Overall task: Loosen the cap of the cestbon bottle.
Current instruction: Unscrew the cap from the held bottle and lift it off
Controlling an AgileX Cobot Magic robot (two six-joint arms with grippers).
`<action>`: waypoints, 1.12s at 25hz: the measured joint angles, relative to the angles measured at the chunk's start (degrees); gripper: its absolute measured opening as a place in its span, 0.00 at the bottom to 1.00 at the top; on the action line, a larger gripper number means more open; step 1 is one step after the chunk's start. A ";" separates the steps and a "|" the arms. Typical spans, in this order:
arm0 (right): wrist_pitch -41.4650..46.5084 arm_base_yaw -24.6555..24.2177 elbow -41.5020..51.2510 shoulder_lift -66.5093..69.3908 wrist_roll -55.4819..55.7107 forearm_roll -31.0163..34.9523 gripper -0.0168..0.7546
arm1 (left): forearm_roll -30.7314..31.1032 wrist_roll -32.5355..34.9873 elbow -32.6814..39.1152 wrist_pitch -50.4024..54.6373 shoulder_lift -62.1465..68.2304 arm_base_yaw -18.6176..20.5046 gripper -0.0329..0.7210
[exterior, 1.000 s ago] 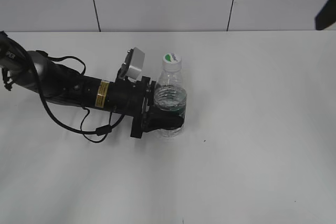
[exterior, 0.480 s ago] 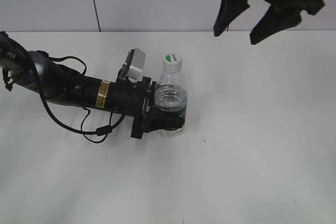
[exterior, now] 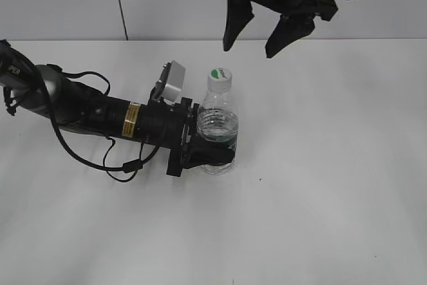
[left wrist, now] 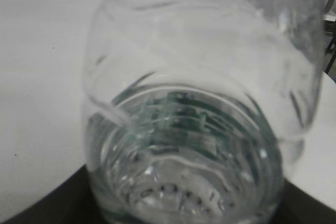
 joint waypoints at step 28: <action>0.79 5.37 -3.37 6.35 0.00 -2.19 0.55 | -0.06 0.00 0.00 0.33 0.00 -0.05 0.59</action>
